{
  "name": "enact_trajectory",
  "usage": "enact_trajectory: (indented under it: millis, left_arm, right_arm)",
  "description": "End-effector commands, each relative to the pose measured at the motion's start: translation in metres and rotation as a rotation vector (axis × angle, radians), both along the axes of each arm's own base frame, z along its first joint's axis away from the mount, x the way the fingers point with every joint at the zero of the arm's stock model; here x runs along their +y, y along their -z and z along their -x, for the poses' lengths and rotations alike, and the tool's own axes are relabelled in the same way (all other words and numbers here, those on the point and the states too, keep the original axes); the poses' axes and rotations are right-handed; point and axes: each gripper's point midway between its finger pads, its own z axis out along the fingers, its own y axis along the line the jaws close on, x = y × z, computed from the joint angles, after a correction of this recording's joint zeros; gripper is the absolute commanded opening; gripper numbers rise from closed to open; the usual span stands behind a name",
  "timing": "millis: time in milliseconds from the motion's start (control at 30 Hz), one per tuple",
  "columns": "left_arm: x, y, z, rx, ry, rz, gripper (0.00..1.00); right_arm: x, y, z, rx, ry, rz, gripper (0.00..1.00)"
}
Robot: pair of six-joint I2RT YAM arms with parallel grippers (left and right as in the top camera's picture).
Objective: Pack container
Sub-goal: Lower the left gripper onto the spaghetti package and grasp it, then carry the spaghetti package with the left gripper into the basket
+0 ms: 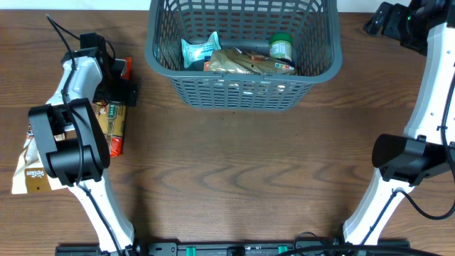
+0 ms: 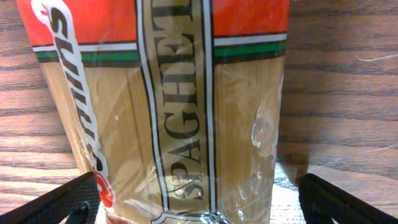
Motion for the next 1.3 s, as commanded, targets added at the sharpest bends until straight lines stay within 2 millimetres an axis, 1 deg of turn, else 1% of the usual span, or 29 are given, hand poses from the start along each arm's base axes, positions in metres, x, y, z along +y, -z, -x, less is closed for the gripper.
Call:
enact_trajectory:
  millis: [0, 67, 133, 167, 233, 267, 333, 367, 633, 767, 867, 933, 1033, 1133, 1267]
  left_arm:
    - [-0.011, 0.054, 0.044, 0.178, -0.014, 0.080, 0.89]
    - [-0.010, 0.054, 0.045, 0.181, -0.016, 0.080, 0.78]
    - [-0.010, 0.054, 0.045, 0.184, -0.016, 0.081, 0.62]
    - [-0.011, 0.054, 0.046, 0.186, -0.015, 0.081, 0.52]
    - [-0.011, 0.054, 0.048, 0.193, -0.016, 0.083, 0.42]
    - [-0.011, 0.054, 0.048, 0.197, -0.016, 0.084, 0.34]
    - [-0.011, 0.054, 0.050, 0.204, -0.016, 0.085, 0.08]
    - [-0.012, 0.053, 0.051, 0.208, -0.016, 0.086, 0.06]
    - [-0.013, 0.050, 0.055, 0.221, -0.038, 0.088, 0.06]
    - [-0.012, 0.040, 0.051, 0.196, -0.038, 0.084, 0.06]
    - [-0.011, 0.025, 0.045, 0.160, -0.038, 0.077, 0.06]
    - [-0.010, 0.008, 0.040, 0.120, -0.048, 0.071, 0.06]
    - [-0.008, -0.027, 0.033, 0.046, -0.066, 0.059, 0.06]
    - [-0.007, -0.075, 0.026, -0.067, -0.086, 0.044, 0.05]
    - [-0.006, -0.153, 0.020, -0.263, -0.097, 0.018, 0.05]
  right_arm:
    - [0.006, 0.002, -0.001, 0.005, -0.009, -0.006, 0.99]
    - [0.006, 0.002, 0.000, 0.007, -0.009, -0.006, 0.99]
    - [0.006, 0.002, 0.000, 0.009, -0.009, -0.007, 0.99]
    - [0.006, 0.002, 0.001, 0.010, -0.009, -0.007, 0.99]
    - [0.006, 0.002, 0.001, 0.011, -0.009, -0.007, 0.99]
    - [0.006, 0.002, 0.001, 0.011, -0.009, -0.007, 0.99]
    - [0.006, 0.002, 0.001, 0.011, -0.009, -0.007, 0.99]
    - [0.006, 0.002, 0.001, 0.010, -0.009, -0.006, 0.99]
    - [0.006, 0.002, 0.001, 0.011, -0.009, -0.006, 0.99]
    - [0.006, 0.002, 0.001, 0.011, -0.010, -0.006, 0.99]
    - [0.006, 0.002, 0.001, 0.011, -0.010, -0.006, 0.99]
    - [0.006, 0.002, 0.001, 0.011, -0.010, -0.006, 0.99]
    - [0.006, 0.002, 0.001, 0.011, -0.010, -0.006, 0.99]
    - [0.006, 0.002, 0.001, 0.011, -0.010, -0.006, 0.99]
    - [0.006, 0.002, 0.001, 0.011, -0.010, -0.007, 0.99]
